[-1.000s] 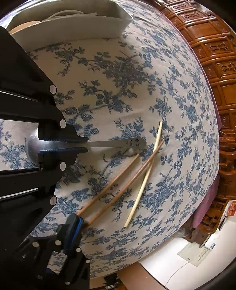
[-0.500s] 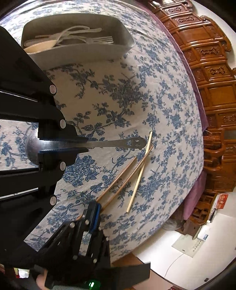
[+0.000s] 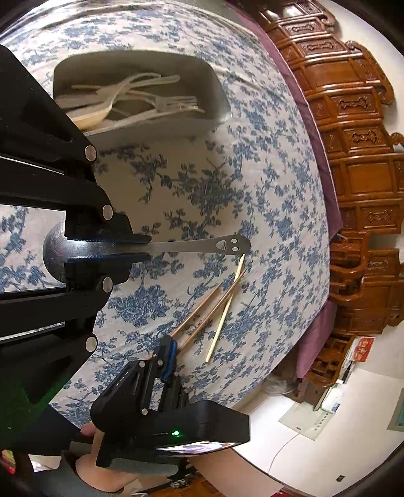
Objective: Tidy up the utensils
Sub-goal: 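Carry the metal spoon and chopstick toward the grey tray with both tools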
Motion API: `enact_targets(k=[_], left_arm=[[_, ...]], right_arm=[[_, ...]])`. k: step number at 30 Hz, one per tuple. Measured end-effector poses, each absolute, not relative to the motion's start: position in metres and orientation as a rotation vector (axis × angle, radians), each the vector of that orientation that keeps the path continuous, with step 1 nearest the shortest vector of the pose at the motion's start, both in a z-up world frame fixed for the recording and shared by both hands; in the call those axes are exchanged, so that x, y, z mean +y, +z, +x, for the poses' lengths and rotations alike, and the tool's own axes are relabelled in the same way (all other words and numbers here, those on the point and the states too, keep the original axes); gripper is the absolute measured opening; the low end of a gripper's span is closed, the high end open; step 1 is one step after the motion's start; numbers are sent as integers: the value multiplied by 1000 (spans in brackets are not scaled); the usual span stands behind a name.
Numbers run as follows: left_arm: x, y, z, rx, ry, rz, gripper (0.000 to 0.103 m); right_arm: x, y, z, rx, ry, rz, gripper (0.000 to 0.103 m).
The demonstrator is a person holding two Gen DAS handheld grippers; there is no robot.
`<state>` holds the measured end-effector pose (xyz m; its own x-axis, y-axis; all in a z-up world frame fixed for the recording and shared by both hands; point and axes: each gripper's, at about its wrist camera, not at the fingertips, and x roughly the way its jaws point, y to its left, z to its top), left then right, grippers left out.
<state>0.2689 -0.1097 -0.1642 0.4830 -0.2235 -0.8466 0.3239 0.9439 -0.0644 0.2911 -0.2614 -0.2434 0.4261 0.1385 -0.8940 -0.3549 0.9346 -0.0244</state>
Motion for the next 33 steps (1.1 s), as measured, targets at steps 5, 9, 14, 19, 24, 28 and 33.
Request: enact_targets(k=[5, 9, 14, 19, 24, 28, 33], left_arm=[[-94, -152, 263, 989, -322, 99, 5], [-80, -141, 261, 971, -304, 94, 5], [-60, -129, 263, 954, -280, 85, 5], [-42, -124, 264, 952, -262, 83, 5], [-24, -127, 267, 962, -237, 83, 5], [-7, -131, 272, 972, -209, 81, 5], [13, -140, 281, 992, -177, 72, 5]], right_arm=[[-248, -228, 279, 1058, 328, -220, 6], [-235, -206, 273, 1019, 362, -214, 6], [-215, -176, 267, 970, 405, -208, 6], [-197, -158, 263, 939, 438, -206, 6], [-180, -149, 261, 922, 463, -198, 6], [-168, -145, 261, 915, 482, -194, 6], [-154, -140, 264, 905, 504, -182, 6]])
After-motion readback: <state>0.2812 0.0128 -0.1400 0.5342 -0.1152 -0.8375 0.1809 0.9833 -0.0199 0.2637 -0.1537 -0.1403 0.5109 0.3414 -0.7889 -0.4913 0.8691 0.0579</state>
